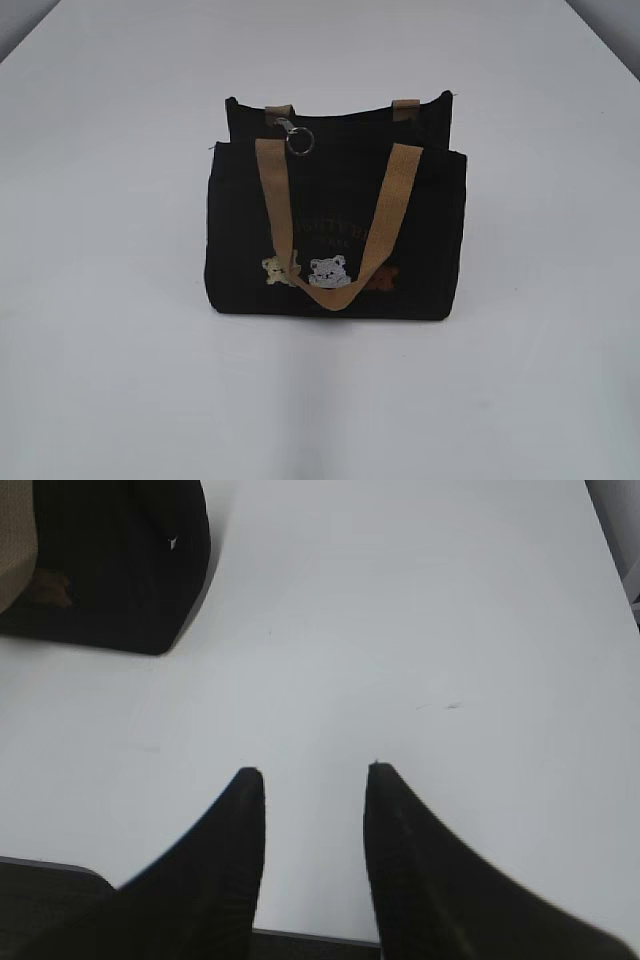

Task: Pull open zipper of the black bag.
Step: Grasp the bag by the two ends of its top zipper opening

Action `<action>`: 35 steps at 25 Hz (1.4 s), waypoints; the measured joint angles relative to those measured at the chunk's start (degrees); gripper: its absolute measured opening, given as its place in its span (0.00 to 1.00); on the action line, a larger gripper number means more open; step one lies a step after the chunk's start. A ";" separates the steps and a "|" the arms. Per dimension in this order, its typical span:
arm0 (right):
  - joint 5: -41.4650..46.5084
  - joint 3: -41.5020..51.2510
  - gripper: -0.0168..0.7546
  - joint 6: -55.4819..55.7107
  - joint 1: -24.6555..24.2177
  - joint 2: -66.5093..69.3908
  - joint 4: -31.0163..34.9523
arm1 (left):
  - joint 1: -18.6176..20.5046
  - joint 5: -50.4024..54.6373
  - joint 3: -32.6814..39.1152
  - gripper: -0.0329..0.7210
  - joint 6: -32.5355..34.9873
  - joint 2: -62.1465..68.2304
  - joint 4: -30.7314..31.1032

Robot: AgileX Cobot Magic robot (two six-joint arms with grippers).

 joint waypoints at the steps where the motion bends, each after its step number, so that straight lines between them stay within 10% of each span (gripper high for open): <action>1: 0.00 0.00 0.38 0.00 0.00 0.00 0.00 | 0.00 0.00 0.00 0.36 0.00 0.00 0.00; 23: 0.00 0.00 0.38 0.00 0.00 0.00 0.00 | -0.04 -1.23 -0.40 0.36 1.41 0.96 -5.82; 27: 0.00 0.00 0.38 0.00 0.00 0.00 0.00 | -0.17 -13.26 -1.79 0.40 23.10 11.69 -24.55; 35: 0.00 0.00 0.38 0.00 0.00 0.00 0.13 | -0.21 -22.36 -2.75 0.58 98.81 54.99 -76.54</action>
